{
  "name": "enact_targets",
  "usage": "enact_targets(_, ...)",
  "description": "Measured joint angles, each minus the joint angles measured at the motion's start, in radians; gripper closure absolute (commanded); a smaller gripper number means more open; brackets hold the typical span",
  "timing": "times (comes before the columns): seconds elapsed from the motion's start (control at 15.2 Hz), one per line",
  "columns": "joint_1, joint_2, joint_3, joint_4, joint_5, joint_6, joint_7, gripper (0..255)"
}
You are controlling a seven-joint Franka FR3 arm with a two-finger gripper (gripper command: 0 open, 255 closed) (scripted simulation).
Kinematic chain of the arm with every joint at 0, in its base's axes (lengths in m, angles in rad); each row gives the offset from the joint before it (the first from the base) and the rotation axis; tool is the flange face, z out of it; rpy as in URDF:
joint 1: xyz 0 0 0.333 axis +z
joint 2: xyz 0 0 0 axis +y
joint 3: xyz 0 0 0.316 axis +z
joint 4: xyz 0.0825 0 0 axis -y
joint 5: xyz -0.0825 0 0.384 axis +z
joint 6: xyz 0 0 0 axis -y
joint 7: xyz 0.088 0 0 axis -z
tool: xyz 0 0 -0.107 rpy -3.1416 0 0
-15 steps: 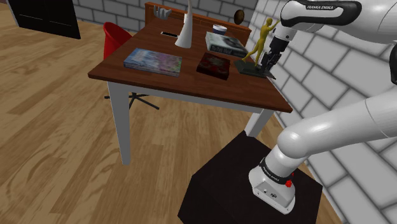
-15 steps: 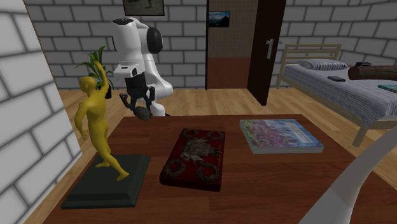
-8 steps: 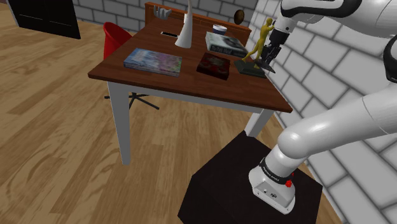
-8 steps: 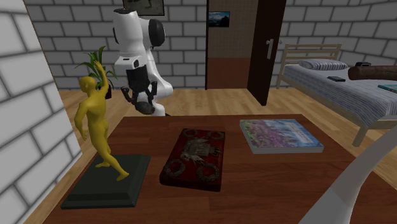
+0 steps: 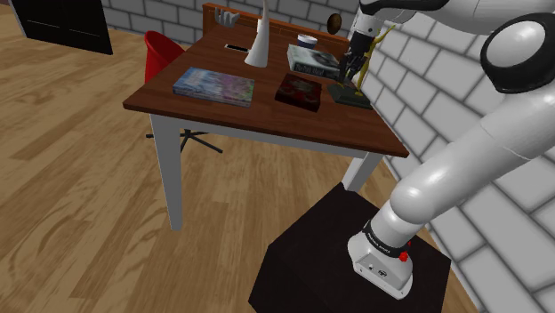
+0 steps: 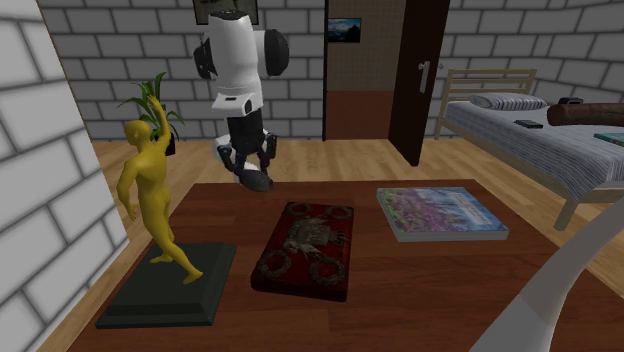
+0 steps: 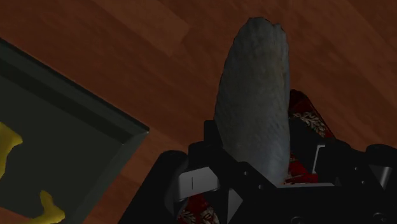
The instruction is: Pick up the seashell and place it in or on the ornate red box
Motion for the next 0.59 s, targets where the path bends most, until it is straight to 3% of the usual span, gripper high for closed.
enact_targets(0.59,0.025,0.333,0.016,0.376,0.116,-0.062,0.029,255)
